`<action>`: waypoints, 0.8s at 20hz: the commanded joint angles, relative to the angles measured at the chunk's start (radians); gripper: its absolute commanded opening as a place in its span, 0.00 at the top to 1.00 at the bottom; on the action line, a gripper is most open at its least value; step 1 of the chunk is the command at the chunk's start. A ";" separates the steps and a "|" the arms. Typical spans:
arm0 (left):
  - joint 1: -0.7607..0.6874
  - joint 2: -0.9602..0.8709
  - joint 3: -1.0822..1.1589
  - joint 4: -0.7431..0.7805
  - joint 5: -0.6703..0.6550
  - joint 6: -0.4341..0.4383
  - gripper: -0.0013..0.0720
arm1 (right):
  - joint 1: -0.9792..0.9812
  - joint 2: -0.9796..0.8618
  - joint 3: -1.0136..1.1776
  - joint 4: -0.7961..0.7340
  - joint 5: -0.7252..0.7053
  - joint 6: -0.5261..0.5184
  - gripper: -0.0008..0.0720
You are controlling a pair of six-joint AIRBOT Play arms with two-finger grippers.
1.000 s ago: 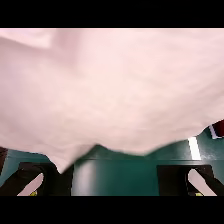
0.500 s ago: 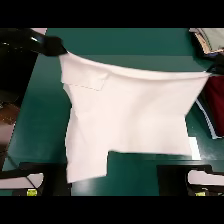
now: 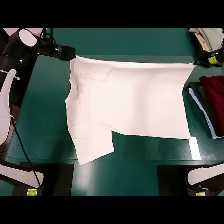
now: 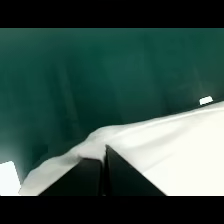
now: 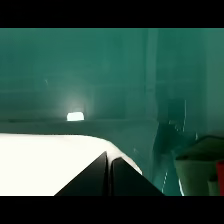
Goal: Fold the shirts.
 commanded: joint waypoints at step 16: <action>0.001 -0.009 -0.301 0.066 -0.234 0.014 0.94 | 0.039 0.234 -0.649 -0.083 -0.116 -0.021 0.97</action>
